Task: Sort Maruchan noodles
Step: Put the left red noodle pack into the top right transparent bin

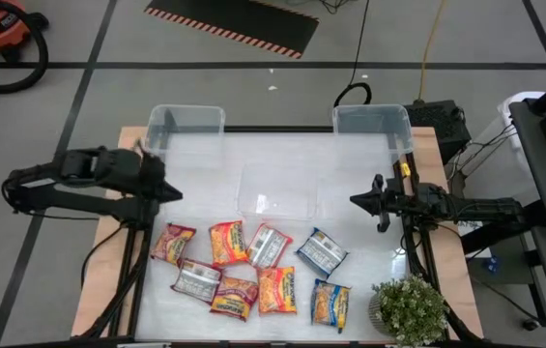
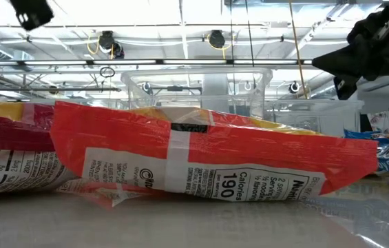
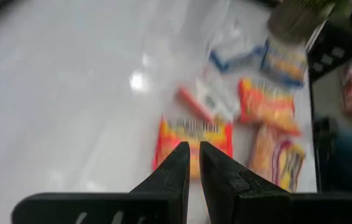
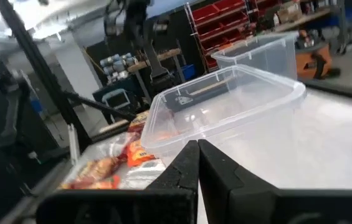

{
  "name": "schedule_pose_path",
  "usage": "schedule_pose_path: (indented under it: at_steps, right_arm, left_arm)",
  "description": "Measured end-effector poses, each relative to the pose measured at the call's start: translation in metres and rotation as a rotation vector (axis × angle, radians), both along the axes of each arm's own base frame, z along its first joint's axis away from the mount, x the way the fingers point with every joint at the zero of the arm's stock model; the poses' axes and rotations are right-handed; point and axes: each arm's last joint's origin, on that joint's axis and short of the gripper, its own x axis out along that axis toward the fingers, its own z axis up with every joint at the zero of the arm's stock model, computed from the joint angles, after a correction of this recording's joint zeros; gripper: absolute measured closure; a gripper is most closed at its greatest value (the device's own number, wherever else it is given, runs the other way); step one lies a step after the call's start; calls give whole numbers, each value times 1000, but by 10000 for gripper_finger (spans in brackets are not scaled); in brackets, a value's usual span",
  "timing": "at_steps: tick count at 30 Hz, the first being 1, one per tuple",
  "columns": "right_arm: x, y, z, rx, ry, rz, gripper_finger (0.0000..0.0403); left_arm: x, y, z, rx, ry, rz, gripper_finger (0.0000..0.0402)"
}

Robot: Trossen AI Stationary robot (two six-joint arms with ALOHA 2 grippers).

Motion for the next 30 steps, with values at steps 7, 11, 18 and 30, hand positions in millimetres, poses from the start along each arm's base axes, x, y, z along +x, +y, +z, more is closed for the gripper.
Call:
schedule_pose_path:
  at_steps: [7,11,18,30]
  right_arm:
    - [0,-1,10,60,-97,-38,403]
    - [1,-1,36,39,-92,-34,403]
    - [35,6,75,17,70,18,403]
    - [124,49,132,-284,444,125,403]
  left_arm:
    - [18,0,-34,-20,175,-5,362]
    - [25,1,-50,-17,255,0,362]
    - [34,2,-61,-8,313,-7,362]
    - [39,2,-80,-12,398,11,362]
